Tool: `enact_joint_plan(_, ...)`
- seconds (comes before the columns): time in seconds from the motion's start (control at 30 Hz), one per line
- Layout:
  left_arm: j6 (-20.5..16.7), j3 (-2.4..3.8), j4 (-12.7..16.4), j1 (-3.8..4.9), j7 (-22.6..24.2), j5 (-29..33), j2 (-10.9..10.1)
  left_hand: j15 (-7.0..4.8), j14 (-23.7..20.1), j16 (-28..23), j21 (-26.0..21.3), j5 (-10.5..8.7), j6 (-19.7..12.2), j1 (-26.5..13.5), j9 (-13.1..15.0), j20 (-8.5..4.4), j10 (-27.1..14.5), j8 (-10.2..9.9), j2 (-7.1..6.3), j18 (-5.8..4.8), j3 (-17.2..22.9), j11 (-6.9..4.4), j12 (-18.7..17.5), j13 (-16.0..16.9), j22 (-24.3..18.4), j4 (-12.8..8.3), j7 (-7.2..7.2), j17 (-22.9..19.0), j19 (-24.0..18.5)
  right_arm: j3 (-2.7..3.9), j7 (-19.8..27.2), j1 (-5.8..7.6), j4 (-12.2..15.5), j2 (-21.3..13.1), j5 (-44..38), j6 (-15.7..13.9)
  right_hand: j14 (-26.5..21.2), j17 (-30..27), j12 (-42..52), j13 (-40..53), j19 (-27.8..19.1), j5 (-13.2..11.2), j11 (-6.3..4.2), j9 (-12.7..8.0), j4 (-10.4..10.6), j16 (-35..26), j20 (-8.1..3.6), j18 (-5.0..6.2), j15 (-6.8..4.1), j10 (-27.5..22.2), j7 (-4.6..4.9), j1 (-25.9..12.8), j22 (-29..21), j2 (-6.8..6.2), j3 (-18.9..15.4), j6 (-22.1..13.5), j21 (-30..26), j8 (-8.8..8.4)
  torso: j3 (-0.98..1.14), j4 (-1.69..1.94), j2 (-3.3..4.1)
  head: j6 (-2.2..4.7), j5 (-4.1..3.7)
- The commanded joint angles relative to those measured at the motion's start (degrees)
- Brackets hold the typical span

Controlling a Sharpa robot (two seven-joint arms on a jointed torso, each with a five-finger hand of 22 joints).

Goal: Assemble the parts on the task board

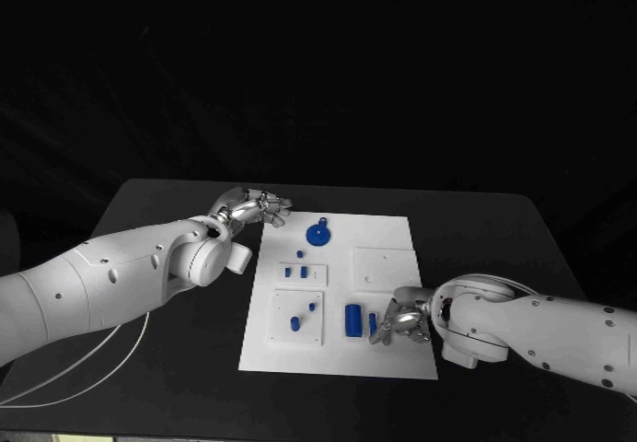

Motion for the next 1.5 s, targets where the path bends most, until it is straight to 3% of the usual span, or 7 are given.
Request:
enact_joint_plan(0.03, 0.82, 0.02, 0.03, 0.02, 0.39, 0.27, 0.03, 0.03, 0.08, -0.22, -0.41, 0.07, -0.40, -0.08, -0.09, 0.03, -0.31, 0.24, 0.48, 0.13, 0.05, 0.00, -0.03, -0.06, 0.08, 0.18, -0.14, 0.07, 0.47, -0.50, -0.12, -0.59, 0.13, -1.14, -0.01, -0.22, -0.35, 0.06, -0.36, 0.11, -0.40, 0.15, 0.02, 0.00, -0.07, -0.26, -0.09, 3.24, 0.09, -0.36, 1.60, 0.09, 0.58, -1.22, -0.53, -1.84, -0.16, -0.80, 0.02, 0.01, -0.04, 0.15, 0.01)
enact_joint_plan(0.5, 1.05, 0.00, -1.55, 0.03, 1.65, 2.43, 0.38, 0.03, 0.11, -0.27, -0.47, -0.01, -0.37, 0.00, -0.11, 0.04, -0.28, 0.30, 0.34, 0.13, -0.01, 0.00, 0.00, -0.06, 0.15, 0.07, -0.12, 0.18, 0.45, 4.05, 6.41, 1.62, -2.23, -2.94, 3.70, -0.68, -2.93, 0.33, -0.69, 0.61, -2.76, 0.52, 1.98, -0.11, 0.22, -1.32, 0.01, 3.24, 1.80, -3.63, 3.67, 1.99, 0.26, -4.12, -2.96, -7.88, -2.03, -3.26, -0.16, -0.17, -0.63, 2.44, -0.61)
enact_joint_plan(1.0, 2.21, 0.13, -6.93, 0.15, 2.83, 2.50, 2.56, 0.04, 0.12, -0.51, -0.74, 0.00, -0.46, 0.20, -0.20, 0.04, -0.12, 0.36, 0.83, 0.17, 0.08, -0.08, 0.12, -0.04, 0.17, -0.03, -0.07, 0.45, 0.63, 9.46, 31.29, 2.03, -25.79, 7.87, 17.63, -7.87, -6.24, -2.11, -3.07, -1.52, -6.74, 1.77, 2.49, 0.59, -0.04, -5.74, 1.71, 3.08, 2.39, -5.44, 4.09, 5.07, -1.22, 0.71, -2.53, -8.71, -6.45, -3.18, -0.89, -0.36, -2.98, 7.88, -1.69)
enact_joint_plan(1.1, 2.90, 0.19, -7.96, 0.27, 3.07, 2.53, 2.96, 0.44, -0.71, -1.43, -1.40, 0.01, -0.68, 0.20, -0.31, 0.36, -0.16, 0.35, 0.95, 0.07, 0.05, -0.06, 0.11, -0.08, 0.03, -0.20, 0.01, 0.39, 0.18, 14.18, 33.70, -0.31, -29.67, 10.16, 17.92, -7.87, -11.57, -6.69, -9.26, -5.93, -12.72, 3.64, 4.11, 0.51, 0.05, -13.54, 4.34, 2.17, 4.02, -10.00, 5.31, 6.97, -4.68, 2.32, -1.13, -11.01, -13.89, -4.12, -0.84, -0.15, -3.55, 8.12, -1.84)
enact_joint_plan(1.23, 3.62, 0.21, -9.03, 0.60, 3.46, 4.26, 3.42, 2.72, -4.97, -5.32, -4.06, -0.12, -1.42, 0.53, -0.55, 2.36, -2.21, 0.23, 1.44, 0.00, 0.31, 0.88, -0.70, -0.79, -0.80, -0.98, 0.30, -0.49, -2.53, 15.41, 36.91, -0.92, -31.45, 11.36, 23.26, -7.94, -16.15, -13.61, -16.74, -12.99, -19.19, 4.48, 5.67, 0.60, -0.24, -23.36, 8.02, 0.60, 7.83, -14.42, 6.87, 7.88, -10.05, 2.91, -0.07, -12.63, -23.59, -4.43, -0.62, 0.21, -4.00, 9.02, -1.48)
enact_joint_plan(1.4, 1.46, 0.23, -8.37, 0.73, 5.11, 5.35, 2.95, 4.87, -10.87, -10.23, -7.01, -0.51, -3.86, -0.44, -1.22, 4.67, -6.52, -0.73, 0.64, 0.74, -0.44, 1.66, -0.98, -2.57, -1.70, -1.09, 0.40, -1.77, -5.06, 19.28, 40.61, -2.32, -31.52, 12.32, 27.64, -8.04, -25.12, -23.63, -34.84, -29.96, -30.73, 6.07, 10.32, 0.38, -0.62, -37.60, 12.15, -1.98, 14.96, -18.42, 7.60, 8.14, -16.87, 3.37, 0.23, -15.19, -35.78, -4.92, -0.30, -0.02, -4.02, 10.02, -1.04)
enact_joint_plan(1.5, 1.12, 0.24, -8.10, 0.71, 5.96, 6.20, 3.40, 5.16, -14.07, -12.48, -8.78, -0.78, -6.21, -2.17, -1.61, 5.16, -10.30, -1.72, -0.51, 0.47, -2.07, 0.61, -1.05, -3.48, -2.27, -0.88, -1.15, -2.51, -6.61, 19.79, 42.21, -2.81, -33.26, 13.11, 30.53, -8.65, -28.87, -30.00, -45.09, -40.87, -35.19, 7.61, 10.65, -0.01, -0.21, -45.36, 14.08, -2.73, 16.36, -17.79, 6.67, 7.61, -20.69, 4.28, -1.07, -16.87, -41.58, -5.06, -0.19, 0.19, -3.74, 11.21, -0.85)
